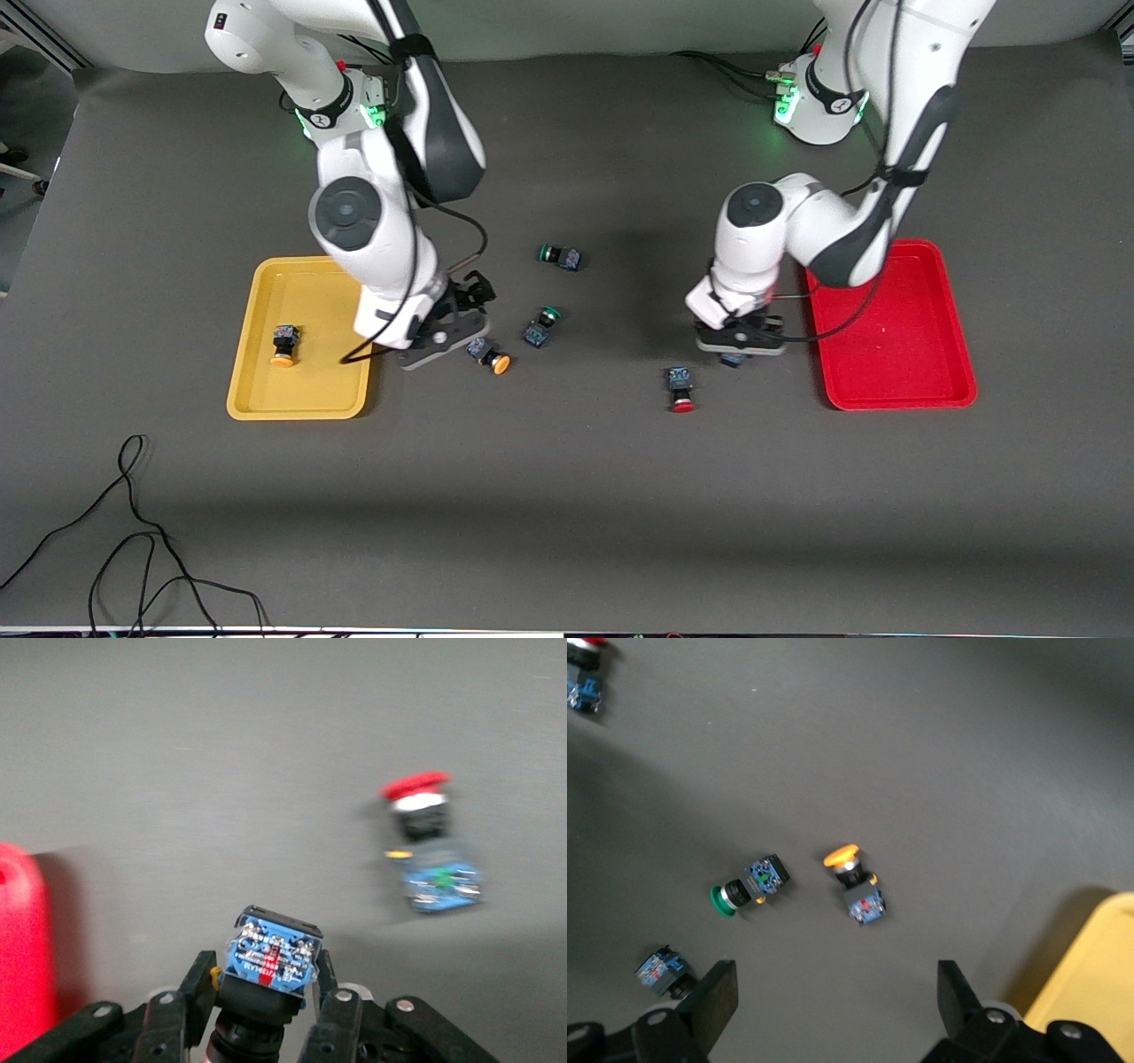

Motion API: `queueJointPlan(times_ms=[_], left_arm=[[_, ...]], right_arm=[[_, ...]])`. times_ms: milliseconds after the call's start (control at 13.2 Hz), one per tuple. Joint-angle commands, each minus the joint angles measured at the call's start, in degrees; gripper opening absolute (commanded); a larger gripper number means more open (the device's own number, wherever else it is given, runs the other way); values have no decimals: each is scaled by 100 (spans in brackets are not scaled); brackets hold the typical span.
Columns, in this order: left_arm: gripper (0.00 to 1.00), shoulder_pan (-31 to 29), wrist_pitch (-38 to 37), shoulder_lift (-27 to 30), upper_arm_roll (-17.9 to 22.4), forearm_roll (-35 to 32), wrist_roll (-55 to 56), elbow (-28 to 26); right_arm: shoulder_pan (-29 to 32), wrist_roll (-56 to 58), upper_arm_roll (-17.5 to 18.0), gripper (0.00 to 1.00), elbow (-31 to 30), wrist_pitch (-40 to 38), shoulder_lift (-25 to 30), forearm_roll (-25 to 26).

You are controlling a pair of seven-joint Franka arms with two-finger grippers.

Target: Place red and yellow buttons in trays

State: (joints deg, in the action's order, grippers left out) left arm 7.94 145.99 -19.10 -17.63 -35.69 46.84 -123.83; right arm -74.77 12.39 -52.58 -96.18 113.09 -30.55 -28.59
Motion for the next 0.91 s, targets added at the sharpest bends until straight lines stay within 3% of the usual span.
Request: queueJointPlan(times_ms=[0,151,303,454,605,832], left_arm=[[0,-195,-1130,504,-57,1478,-1389,242],[0,-458,-2569,592,101,2764,-2709,1084],[0,-976,-3574,705,102,2945,-3188,1623],[0,-1328,-3823,978,119,2945,-3557,1451],[0,-1715,-3737,1049,128,2954,-4014,1065],[0,-2252,-3307,1172,110,2998,-4068,204]], right_arm=[[59,543,256,100,-460,684,-31,-15],[85,790,484,100,-1049,1633,-39,-23],[155,808,817,100,-1323,2311,-214,-23],[321,835,1143,100,-1350,2909,-652,-102],[655,1105,1573,100,-1350,3341,-934,-575],[797,1722,1672,100,-1359,3466,-1094,-1209]])
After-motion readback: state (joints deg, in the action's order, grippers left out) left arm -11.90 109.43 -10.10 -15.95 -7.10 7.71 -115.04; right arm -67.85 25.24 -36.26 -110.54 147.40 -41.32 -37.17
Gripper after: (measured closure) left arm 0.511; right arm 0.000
